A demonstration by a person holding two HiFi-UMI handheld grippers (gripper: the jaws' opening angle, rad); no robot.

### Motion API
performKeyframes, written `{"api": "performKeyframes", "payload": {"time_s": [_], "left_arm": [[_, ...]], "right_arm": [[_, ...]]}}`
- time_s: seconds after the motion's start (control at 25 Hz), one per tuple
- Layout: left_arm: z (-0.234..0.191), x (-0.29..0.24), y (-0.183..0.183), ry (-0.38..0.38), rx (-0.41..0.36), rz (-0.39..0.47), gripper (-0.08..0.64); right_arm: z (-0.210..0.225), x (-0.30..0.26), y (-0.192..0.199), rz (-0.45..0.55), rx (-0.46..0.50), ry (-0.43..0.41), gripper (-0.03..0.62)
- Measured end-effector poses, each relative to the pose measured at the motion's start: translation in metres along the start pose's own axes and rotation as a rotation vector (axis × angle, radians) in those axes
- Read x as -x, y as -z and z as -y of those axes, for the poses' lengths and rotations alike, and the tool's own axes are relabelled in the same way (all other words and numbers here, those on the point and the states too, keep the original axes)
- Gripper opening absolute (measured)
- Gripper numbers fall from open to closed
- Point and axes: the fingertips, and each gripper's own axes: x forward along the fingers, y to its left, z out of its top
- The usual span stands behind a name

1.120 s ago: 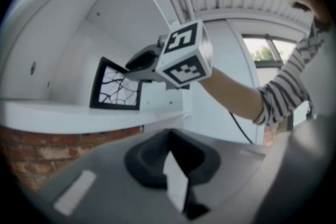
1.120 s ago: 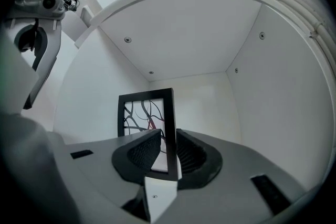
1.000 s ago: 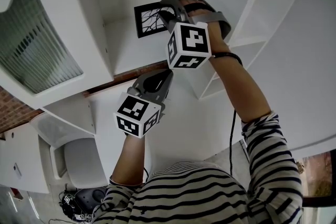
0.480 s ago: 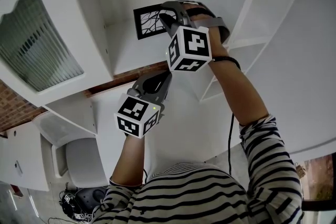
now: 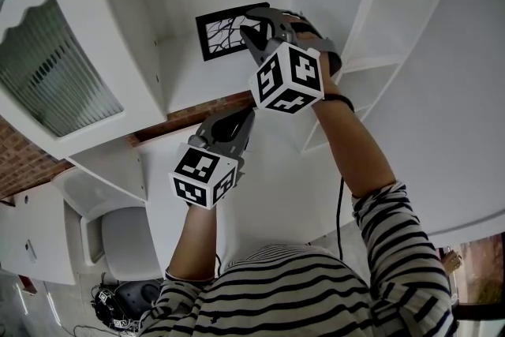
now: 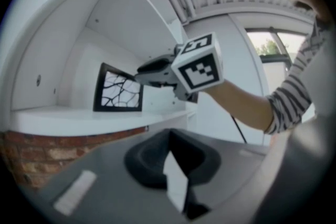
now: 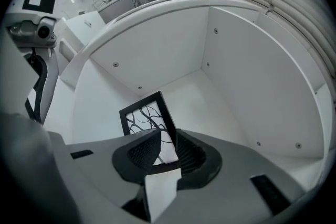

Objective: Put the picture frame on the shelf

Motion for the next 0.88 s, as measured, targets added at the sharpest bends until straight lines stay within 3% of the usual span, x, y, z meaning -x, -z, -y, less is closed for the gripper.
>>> {"api": "performKeyframes", "payload": {"time_s": [0.6,0.76,0.88], "left_arm": [[0.016,0.005,-0.004,-0.073,0.013,0.025,0.008],[0.024,0.002,-0.004,-0.084,0.017,0.042,0.009],[0.03,0.001,-0.004,-0.09,0.012,0.093,0.009]], "right_arm": [[0.001,0.054,0.009,0.198,-0.389,-0.015,0.061],[-0.011,0.068,0.016,0.263,-0.47,-0.059,0.058],[-0.025,0.082,0.026,0.328,-0.584,-0.093,0.058]]}}
